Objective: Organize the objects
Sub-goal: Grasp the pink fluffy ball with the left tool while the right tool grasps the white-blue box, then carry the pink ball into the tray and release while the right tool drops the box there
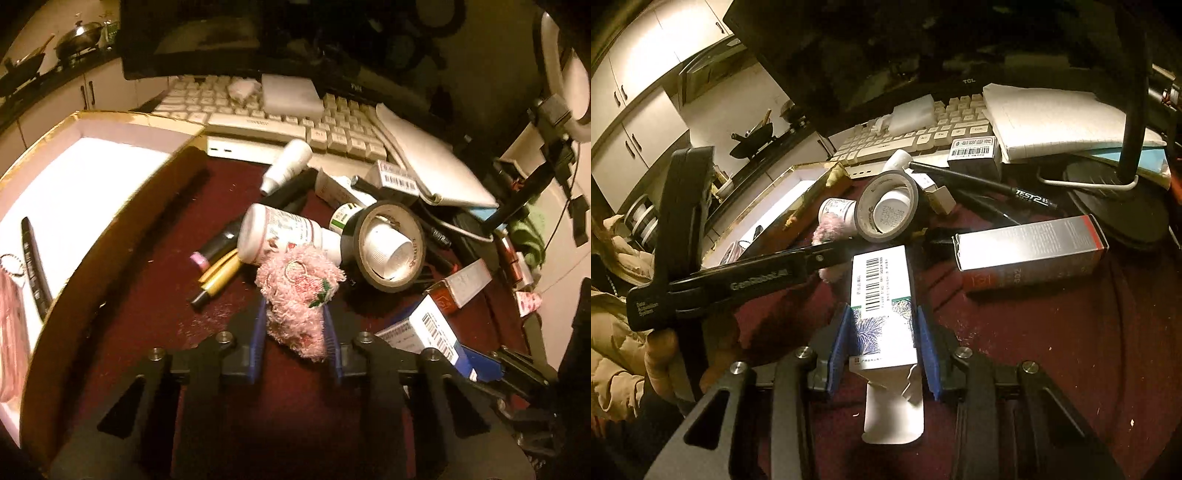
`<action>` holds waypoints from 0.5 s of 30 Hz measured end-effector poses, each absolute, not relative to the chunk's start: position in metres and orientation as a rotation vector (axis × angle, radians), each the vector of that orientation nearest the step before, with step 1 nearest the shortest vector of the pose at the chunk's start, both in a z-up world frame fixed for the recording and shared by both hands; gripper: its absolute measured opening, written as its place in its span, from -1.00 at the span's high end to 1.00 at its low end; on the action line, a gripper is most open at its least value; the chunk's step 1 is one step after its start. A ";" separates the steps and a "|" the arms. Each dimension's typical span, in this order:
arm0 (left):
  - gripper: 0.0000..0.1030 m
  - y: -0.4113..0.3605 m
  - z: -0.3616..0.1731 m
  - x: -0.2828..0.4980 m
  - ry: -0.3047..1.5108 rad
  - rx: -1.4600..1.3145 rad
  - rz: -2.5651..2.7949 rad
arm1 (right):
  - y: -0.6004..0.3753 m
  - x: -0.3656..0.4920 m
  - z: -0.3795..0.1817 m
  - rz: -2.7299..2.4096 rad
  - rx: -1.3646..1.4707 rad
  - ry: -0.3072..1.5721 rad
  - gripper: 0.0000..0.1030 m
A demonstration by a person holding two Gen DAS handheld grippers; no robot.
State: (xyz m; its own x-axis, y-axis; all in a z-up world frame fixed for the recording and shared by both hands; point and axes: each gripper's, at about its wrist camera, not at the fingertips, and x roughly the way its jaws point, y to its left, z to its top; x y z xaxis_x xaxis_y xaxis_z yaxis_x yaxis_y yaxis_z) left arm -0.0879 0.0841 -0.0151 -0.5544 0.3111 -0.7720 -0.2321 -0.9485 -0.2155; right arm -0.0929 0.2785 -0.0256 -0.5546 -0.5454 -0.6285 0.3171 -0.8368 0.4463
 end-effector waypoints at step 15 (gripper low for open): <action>0.50 -0.059 0.049 -0.025 -0.562 -0.993 2.835 | 0.179 -0.115 0.043 -2.219 1.011 -0.241 0.31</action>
